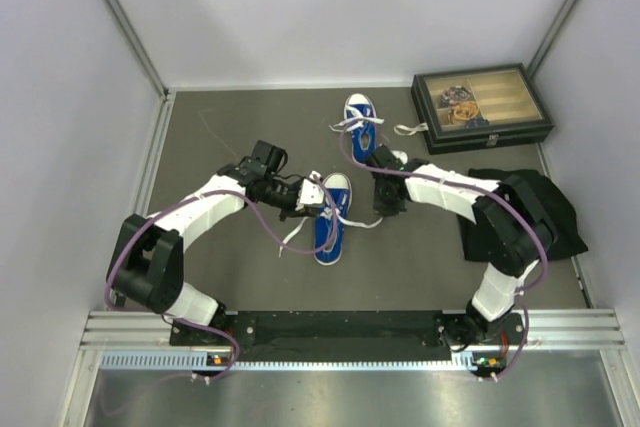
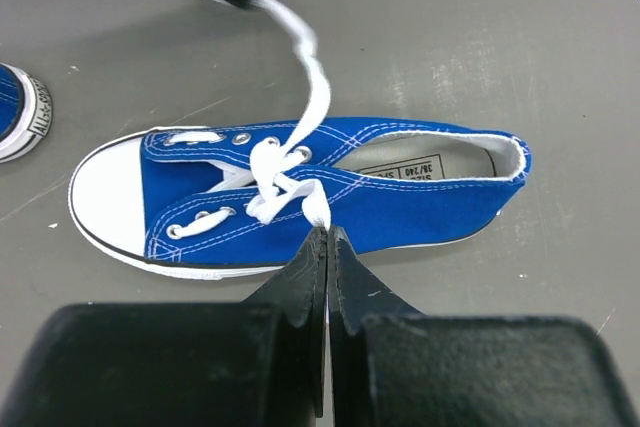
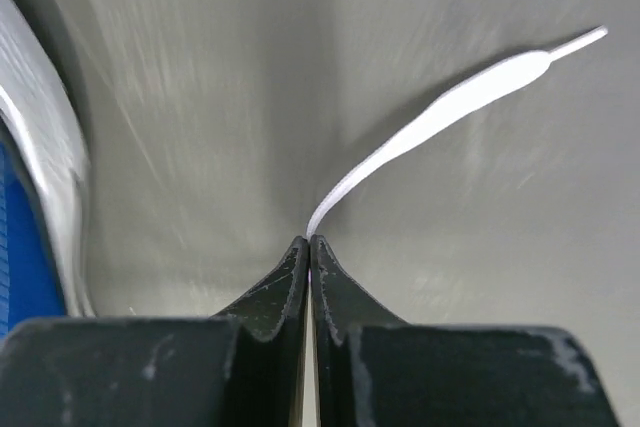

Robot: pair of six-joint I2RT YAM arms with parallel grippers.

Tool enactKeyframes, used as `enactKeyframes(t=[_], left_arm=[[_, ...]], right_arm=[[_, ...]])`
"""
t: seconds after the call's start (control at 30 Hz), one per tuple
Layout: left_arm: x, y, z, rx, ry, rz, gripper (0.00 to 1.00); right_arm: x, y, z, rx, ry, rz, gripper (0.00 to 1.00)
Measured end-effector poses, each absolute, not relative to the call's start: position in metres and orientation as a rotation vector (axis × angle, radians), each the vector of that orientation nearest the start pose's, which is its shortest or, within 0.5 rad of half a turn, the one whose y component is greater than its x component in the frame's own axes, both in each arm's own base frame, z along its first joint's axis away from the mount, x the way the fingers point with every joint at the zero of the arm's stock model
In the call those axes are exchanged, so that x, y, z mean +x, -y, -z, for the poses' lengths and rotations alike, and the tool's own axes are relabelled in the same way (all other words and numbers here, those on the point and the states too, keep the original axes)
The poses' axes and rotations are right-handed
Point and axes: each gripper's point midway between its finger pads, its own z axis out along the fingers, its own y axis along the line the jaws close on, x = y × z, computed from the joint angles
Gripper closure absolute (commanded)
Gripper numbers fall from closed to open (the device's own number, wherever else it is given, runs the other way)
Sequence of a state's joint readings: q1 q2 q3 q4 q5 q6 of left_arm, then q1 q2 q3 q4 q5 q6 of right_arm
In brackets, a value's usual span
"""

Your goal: Tie the shoes

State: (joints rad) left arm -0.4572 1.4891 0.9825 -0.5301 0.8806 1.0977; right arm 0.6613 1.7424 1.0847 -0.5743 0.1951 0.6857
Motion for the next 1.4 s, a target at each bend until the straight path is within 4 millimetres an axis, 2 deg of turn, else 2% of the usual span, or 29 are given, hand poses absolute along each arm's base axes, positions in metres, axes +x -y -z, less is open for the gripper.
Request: enactKeyframes(t=[0.07, 0.13, 0.23, 0.27, 0.37, 0.47, 0.5, 0.53, 0.6, 0.7, 0.8, 0.87, 0.93, 1.03, 1.13, 1.2, 1.3, 1.4], left_arm=[[0.249, 0.248, -0.115, 1.789, -1.403, 0.819, 1.0], [0.247, 0.247, -0.114, 1.788, -1.403, 0.824, 1.0], [0.246, 0.248, -0.115, 1.786, -1.393, 0.829, 1.0], [0.245, 0.248, -0.115, 1.785, -1.391, 0.832, 1.0], [0.242, 0.247, -0.115, 1.783, -1.384, 0.833, 1.0], [0.24, 0.246, -0.116, 1.784, -1.378, 0.83, 1.0], [0.24, 0.246, -0.116, 1.785, -1.375, 0.828, 1.0], [0.239, 0.246, -0.116, 1.785, -1.37, 0.826, 1.0], [0.238, 0.245, -0.116, 1.785, -1.365, 0.823, 1.0], [0.238, 0.245, -0.117, 1.784, -1.357, 0.819, 1.0], [0.238, 0.245, -0.116, 1.781, -1.354, 0.817, 1.0], [0.239, 0.246, -0.115, 1.775, -1.355, 0.816, 1.0], [0.239, 0.246, -0.114, 1.768, -1.357, 0.817, 1.0], [0.241, 0.248, -0.116, 1.752, -1.362, 0.821, 1.0], [0.245, 0.25, -0.119, 1.73, -1.364, 0.818, 1.0], [0.248, 0.252, -0.121, 1.713, -1.366, 0.815, 1.0], [0.252, 0.255, -0.124, 1.683, -1.372, 0.815, 1.0], [0.257, 0.258, -0.128, 1.651, -1.378, 0.817, 1.0]], right_arm=[[0.297, -0.203, -0.033, 0.096, -2.724, -0.107, 1.0], [0.32, -0.202, -0.052, 0.104, -2.664, -0.148, 1.0], [0.363, -0.22, -0.098, 0.068, -2.519, -0.271, 1.0], [0.376, -0.233, -0.118, 0.037, -2.462, -0.339, 1.0], [0.397, -0.271, -0.169, -0.051, -2.331, -0.506, 1.0], [0.412, -0.315, -0.206, -0.148, -2.228, -0.644, 1.0], [0.415, -0.332, -0.212, -0.186, -2.202, -0.686, 1.0], [0.416, -0.349, -0.216, -0.225, -2.185, -0.724, 1.0], [0.413, -0.379, -0.21, -0.296, -2.184, -0.783, 1.0], [0.398, -0.409, -0.181, -0.391, -2.242, -0.845, 0.98], [0.379, -0.423, -0.147, -0.463, -2.333, -0.894, 0.69], [0.365, -0.425, -0.133, -0.492, -2.384, -0.924, 0.54], [0.359, -0.424, -0.129, -0.504, -2.406, -0.945, 0.47], [0.355, -0.415, -0.131, -0.488, -2.423, -0.967, 0.46], [0.355, -0.394, -0.146, -0.441, -2.419, -0.981, 0.47], [0.355, -0.374, -0.165, -0.405, -2.395, -0.987, 0.47], [0.347, -0.35, -0.196, -0.376, -2.338, -1.001, 0.49], [0.33, -0.337, -0.212, -0.395, -2.303, -1.024, 0.51]])
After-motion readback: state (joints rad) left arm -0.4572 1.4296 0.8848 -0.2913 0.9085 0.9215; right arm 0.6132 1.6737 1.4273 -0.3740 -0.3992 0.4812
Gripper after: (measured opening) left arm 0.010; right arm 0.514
